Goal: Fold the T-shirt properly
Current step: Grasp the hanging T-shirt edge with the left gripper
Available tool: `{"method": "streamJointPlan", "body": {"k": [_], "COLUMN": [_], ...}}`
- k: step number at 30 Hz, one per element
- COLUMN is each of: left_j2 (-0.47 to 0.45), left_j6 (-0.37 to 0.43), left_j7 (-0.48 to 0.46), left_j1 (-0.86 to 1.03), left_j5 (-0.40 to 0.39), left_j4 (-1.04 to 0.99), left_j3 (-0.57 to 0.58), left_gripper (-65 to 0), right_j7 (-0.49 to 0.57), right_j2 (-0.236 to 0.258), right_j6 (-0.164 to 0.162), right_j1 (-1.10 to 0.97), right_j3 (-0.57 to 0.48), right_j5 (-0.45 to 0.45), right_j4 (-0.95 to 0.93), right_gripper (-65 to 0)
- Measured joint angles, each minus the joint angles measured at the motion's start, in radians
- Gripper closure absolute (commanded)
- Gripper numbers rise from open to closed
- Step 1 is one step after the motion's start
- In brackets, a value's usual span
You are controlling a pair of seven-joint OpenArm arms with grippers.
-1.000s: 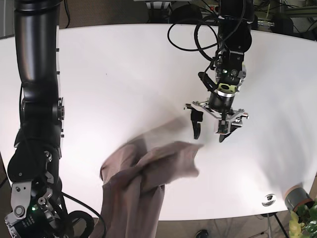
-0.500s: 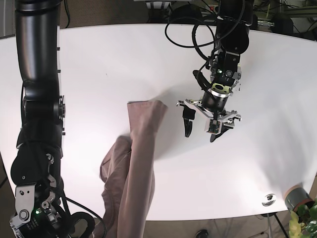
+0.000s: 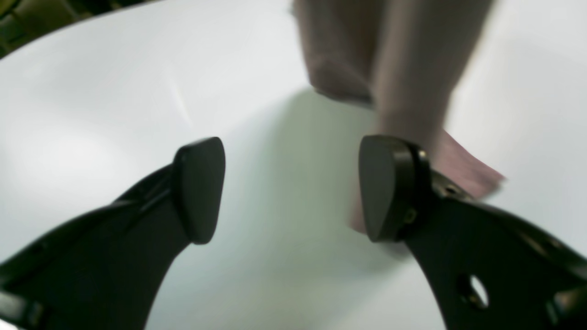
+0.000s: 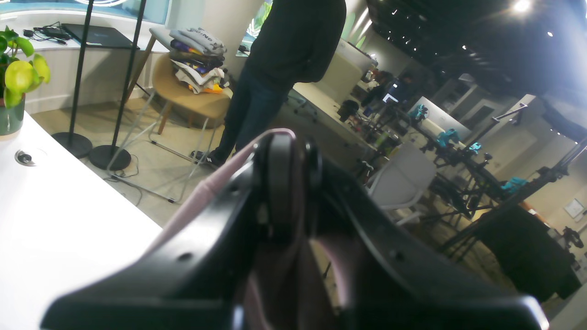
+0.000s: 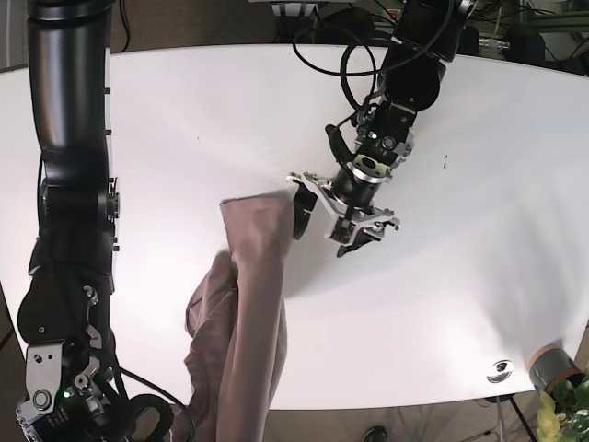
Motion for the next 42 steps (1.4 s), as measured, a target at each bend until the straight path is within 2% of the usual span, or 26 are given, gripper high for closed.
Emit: {"method": "streamJointPlan", "body": {"k": [8,15,32,38,40,42], "left_j2": [-0.005,0.002,0.128,0.131,0.131,0.131], "left_j6": [-0.001,0.000,0.006,0.004,0.006,0.006], "left_j7": [0.002,-0.004,-0.004,-0.006,-0.007,-0.008], "left_j1": [0.050,0.035,-0.190,-0.249,-0.261,-0.269], "left_j5": [0.000,0.000,-0.003,-0.003,-0.003,-0.003], "left_j4": [-0.003,-0.116,-0.407,-0.488,-0.516,-0.546], "left_j3": [0.022,0.026,0.023,0.025,0.025,0.025], "left_gripper": [-42.8,-42.8,-42.8,-41.9,-39.6,-30.0], "right_j7": [-0.001,-0.001,0.005,0.001,0.008,0.019], "right_j2": [0.000,0.003,0.000,0.003,0.003,0.003], "right_j6": [-0.001,0.000,-0.003,-0.003,-0.003,-0.003], "right_j1": [-0.020,-0.022,-0.045,-0.053,-0.053,-0.053], "right_j3": [0.000,0.000,0.002,0.002,0.002,0.002], "right_j5": [-0.002,-0.003,0.000,-0.003,-0.004,-0.003], "right_j4": [-0.002,-0.002,0.000,-0.001,-0.001,-0.001], "right_gripper": [-2.7,-2.7,-2.7,-2.7,-2.7,-2.7]}}
